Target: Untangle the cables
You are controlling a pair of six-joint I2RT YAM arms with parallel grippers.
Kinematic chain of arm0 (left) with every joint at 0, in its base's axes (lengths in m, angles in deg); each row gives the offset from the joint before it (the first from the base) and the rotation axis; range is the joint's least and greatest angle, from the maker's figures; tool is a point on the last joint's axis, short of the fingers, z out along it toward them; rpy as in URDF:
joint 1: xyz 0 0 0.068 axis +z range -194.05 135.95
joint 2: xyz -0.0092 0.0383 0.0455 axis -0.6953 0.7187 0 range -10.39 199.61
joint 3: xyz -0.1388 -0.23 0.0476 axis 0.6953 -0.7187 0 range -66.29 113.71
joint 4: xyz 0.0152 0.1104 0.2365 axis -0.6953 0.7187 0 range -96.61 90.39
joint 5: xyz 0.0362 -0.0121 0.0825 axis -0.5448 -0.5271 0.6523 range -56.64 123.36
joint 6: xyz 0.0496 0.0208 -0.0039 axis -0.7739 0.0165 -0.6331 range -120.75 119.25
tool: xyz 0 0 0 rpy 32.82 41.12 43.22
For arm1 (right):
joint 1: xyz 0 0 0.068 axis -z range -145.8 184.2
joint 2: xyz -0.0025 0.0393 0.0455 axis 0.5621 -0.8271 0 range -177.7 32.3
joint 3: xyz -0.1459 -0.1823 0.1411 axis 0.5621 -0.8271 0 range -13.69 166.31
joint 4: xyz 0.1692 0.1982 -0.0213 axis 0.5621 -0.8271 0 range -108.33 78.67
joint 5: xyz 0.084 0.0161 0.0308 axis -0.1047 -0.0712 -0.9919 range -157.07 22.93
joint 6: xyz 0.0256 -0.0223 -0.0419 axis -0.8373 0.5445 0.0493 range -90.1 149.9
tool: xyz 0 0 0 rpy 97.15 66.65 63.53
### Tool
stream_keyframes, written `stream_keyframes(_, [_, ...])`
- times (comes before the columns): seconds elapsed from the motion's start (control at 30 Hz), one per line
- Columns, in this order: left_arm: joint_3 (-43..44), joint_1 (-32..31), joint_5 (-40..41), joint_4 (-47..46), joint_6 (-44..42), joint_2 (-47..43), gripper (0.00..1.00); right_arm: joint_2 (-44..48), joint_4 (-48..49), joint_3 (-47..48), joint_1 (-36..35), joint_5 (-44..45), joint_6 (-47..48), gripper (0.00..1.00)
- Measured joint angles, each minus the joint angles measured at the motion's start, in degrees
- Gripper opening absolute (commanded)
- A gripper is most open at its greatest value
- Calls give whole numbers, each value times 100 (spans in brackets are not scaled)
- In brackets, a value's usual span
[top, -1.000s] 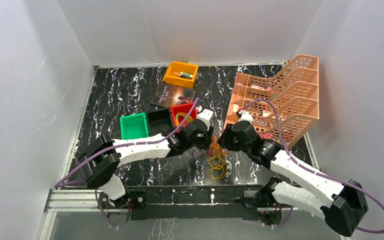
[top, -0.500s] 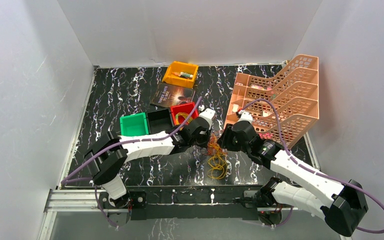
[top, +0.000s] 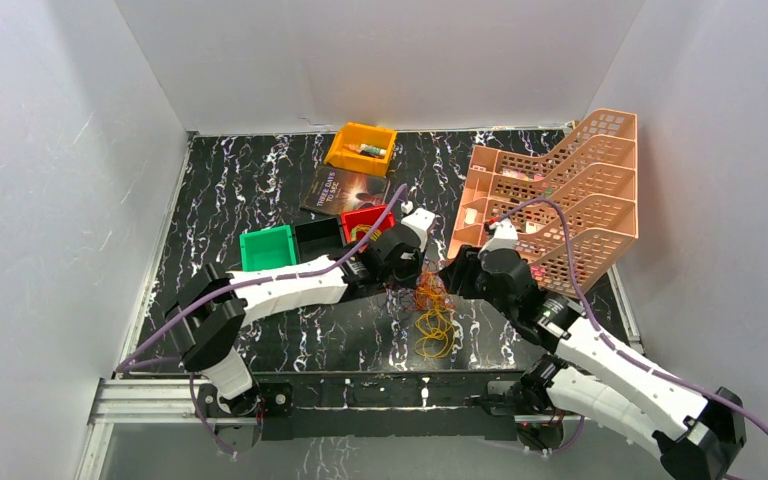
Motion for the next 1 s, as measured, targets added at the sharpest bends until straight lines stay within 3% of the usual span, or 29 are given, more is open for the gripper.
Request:
stream_keyframes(0.2, [22,0,-136,142,-70,-400,0,555,431,-175,0,98,682,60])
stream_keyframes(0.37, [221,4,-264,382,-144,-549,0,992,787,-433,0,179,1272,69])
stream_keyframes(0.6, [393,20,-426,584,-267,-704,0,1346,1143,-444,2,337,2039,72])
stream_keyframes(1.0, [588,46,-555,750,-476,-1314,0,1351,1622,-444,2,-195,3117,73])
